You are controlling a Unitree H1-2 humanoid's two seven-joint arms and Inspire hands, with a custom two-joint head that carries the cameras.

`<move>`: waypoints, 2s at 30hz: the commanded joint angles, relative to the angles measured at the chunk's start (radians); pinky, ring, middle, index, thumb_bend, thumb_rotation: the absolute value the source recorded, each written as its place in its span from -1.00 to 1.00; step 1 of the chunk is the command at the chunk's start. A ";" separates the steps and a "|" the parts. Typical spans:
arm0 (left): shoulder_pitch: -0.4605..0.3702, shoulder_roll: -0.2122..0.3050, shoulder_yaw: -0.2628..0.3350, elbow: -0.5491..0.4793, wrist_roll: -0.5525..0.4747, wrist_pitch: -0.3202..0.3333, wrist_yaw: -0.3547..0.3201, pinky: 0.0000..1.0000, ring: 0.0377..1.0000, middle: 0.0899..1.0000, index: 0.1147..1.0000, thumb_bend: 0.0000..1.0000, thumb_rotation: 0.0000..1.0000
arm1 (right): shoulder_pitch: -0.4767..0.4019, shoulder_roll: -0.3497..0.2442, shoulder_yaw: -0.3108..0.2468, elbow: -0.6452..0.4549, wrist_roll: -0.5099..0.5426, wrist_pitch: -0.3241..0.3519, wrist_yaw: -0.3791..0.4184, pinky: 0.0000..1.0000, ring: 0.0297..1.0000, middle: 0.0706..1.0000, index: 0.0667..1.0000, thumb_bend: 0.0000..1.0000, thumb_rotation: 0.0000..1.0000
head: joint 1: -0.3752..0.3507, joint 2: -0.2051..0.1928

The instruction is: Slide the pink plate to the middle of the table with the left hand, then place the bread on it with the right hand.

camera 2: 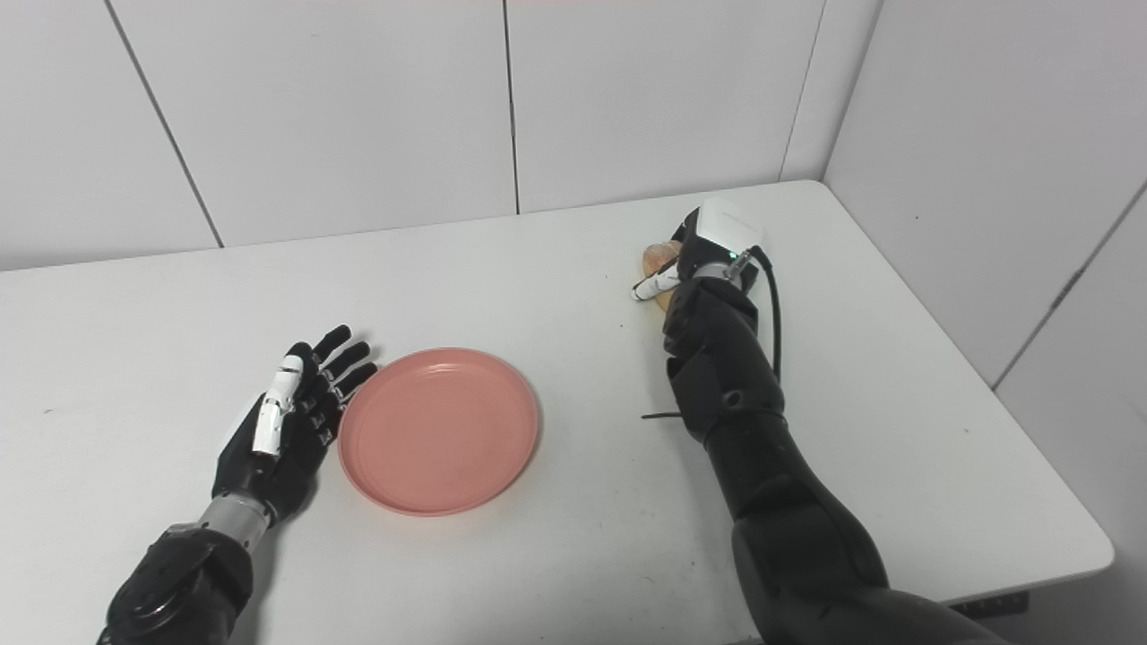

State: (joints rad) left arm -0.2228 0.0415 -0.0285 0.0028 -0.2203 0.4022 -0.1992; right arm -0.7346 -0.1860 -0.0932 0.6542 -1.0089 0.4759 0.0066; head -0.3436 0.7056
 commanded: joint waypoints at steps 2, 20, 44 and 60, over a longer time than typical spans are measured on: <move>0.008 0.003 -0.007 0.006 -0.008 0.034 -0.008 0.80 0.78 0.79 0.77 -0.30 1.00 | -0.045 -0.016 -0.010 -0.029 -0.027 -0.006 0.019 -0.43 -0.32 -0.20 -0.10 0.05 -0.71 | 0.001 0.001; 0.002 -0.002 -0.010 0.022 0.002 0.027 -0.005 0.80 0.78 0.79 0.78 -0.30 1.00 | 0.004 -0.022 0.035 -0.329 -0.033 -0.006 0.124 -0.48 -0.34 -0.21 -0.04 0.05 -1.00 | 0.014 0.003; -0.004 -0.044 -0.045 0.039 0.052 -0.001 0.040 0.73 0.74 0.76 0.75 -0.30 1.00 | 0.103 0.143 0.240 -0.812 -0.087 -0.008 0.425 -0.40 -0.27 -0.19 -0.03 0.05 -1.00 | 0.152 0.010; -0.019 -0.097 -0.075 0.079 0.114 -0.065 0.098 0.74 0.74 0.75 0.74 -0.32 1.00 | 0.210 0.146 0.430 -0.821 0.017 -0.050 0.381 -0.47 -0.36 -0.26 -0.01 0.04 -1.00 | 0.304 0.040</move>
State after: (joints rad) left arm -0.2354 -0.0454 -0.0899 0.0528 -0.1273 0.3277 -0.1053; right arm -0.4983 -0.0400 0.3337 -0.1424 -0.9960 0.4559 0.4194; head -0.0399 0.7440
